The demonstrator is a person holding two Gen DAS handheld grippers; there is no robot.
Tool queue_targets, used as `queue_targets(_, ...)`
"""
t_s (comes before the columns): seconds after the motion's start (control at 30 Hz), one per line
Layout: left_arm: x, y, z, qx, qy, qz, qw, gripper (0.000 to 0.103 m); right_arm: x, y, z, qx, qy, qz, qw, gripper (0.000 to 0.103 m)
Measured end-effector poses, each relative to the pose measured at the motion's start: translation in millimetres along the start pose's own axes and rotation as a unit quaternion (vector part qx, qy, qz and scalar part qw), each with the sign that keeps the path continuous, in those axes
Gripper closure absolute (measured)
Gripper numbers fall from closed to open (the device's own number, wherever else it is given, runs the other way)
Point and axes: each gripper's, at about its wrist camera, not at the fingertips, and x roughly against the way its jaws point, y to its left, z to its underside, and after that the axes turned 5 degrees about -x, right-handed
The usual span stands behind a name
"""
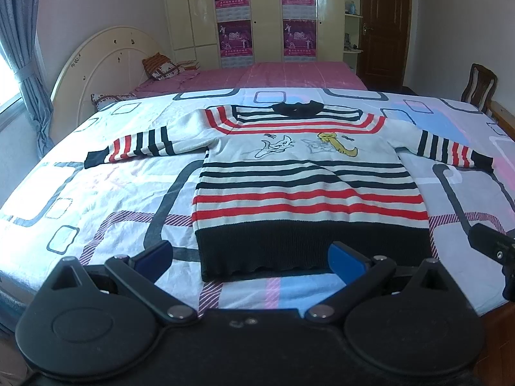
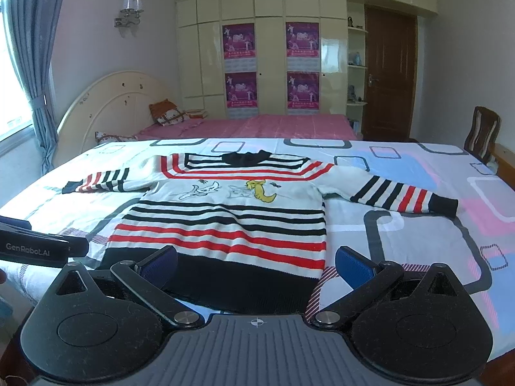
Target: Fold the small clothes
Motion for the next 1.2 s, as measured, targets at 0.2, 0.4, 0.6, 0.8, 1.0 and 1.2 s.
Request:
queue_targets(0.2, -3.0, 4.9, -1.2, 0.002, -0.001, -0.001, 1.0, 0.0, -1.1, 0.8, -0.1, 0.0, 0.0, 0.001, 1.0, 0.0)
queue_targets(0.4, -4.1, 6.7, -1.0, 0.002, 0.0, -0.001, 1.0, 0.0, -4.5, 2.3, -0.8, -0.001, 0.002, 0.002, 1.0, 0.0)
queue_targets(0.6, -4.3, 7.1, -0.6, 0.002, 0.0, -0.001, 1.0, 0.0, -6.4, 2.6, -0.8, -0.001, 0.002, 0.001, 1.0, 0.0)
queue_targets(0.8, -6.8, 11.7, -0.5, 0.001, 0.001, -0.002, 1.0, 0.0, -11.3, 2.1, 0.1, -0.004, 0.004, 0.004, 1.0, 0.0)
queue_targets(1.0, -15.6, 13.2, -4.1, 0.001, 0.005, -0.004, 1.0, 0.0, -18.0, -1.3, -1.8, -0.009, 0.007, 0.008, 1.0, 0.0)
queue_targets(1.2, -24.4, 9.7, -10.3, -0.004, 0.007, -0.003, 1.0, 0.0, -29.1, -5.0, -5.1, -0.013, 0.011, 0.013, 1.0, 0.0)
